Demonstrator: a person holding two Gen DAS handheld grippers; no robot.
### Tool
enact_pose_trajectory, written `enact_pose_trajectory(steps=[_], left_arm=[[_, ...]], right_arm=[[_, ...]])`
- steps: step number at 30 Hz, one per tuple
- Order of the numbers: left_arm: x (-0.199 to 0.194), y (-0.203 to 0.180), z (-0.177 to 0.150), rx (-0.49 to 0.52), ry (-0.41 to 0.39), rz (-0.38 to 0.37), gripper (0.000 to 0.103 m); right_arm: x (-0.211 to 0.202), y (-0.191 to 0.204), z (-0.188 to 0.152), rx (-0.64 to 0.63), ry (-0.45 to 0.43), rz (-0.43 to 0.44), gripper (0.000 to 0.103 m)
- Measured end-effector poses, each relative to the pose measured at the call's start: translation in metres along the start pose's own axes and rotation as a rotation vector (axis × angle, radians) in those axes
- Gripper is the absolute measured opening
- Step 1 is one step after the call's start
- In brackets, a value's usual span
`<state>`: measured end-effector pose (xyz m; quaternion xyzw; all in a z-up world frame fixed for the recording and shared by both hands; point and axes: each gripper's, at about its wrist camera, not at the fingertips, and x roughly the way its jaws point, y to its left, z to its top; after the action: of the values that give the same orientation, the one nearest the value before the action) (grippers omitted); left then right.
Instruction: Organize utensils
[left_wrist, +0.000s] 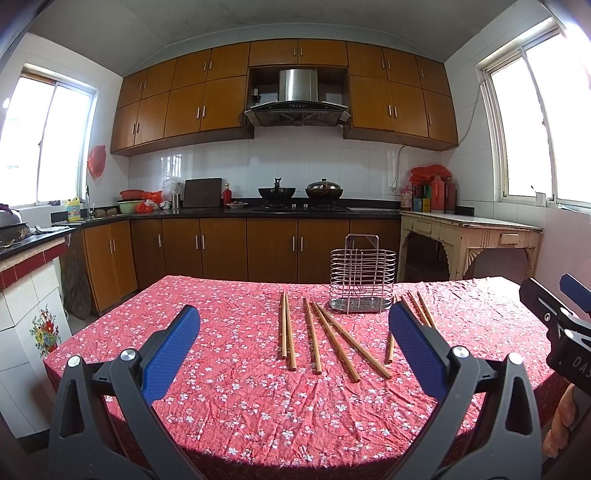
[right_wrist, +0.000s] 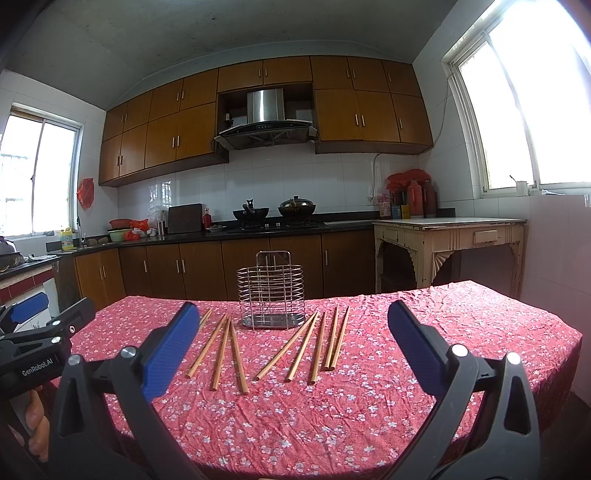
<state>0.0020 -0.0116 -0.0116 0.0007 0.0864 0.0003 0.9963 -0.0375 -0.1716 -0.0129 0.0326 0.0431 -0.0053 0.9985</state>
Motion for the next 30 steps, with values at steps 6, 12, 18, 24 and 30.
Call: enact_pose_trajectory(steps=[6, 12, 18, 24, 30], left_arm=[[0.000, 0.000, 0.000, 0.000, 0.002, 0.000, 0.101], [0.000, 0.000, -0.001, 0.000, 0.001, -0.001, 0.101], [0.001, 0.000, -0.003, 0.000, 0.002, -0.002, 0.101], [0.002, -0.001, -0.004, 0.000, 0.005, 0.001, 0.101], [0.013, 0.000, -0.005, -0.003, 0.026, 0.022, 0.101]], right_arm=[[0.000, 0.000, 0.000, 0.001, 0.000, 0.000, 0.099], [0.000, 0.000, -0.001, 0.000, 0.000, -0.001, 0.099], [0.001, 0.000, -0.001, 0.002, 0.001, 0.000, 0.099], [0.002, 0.000, -0.002, 0.000, 0.002, 0.000, 0.099], [0.016, 0.001, -0.008, 0.005, 0.030, -0.002, 0.099]])
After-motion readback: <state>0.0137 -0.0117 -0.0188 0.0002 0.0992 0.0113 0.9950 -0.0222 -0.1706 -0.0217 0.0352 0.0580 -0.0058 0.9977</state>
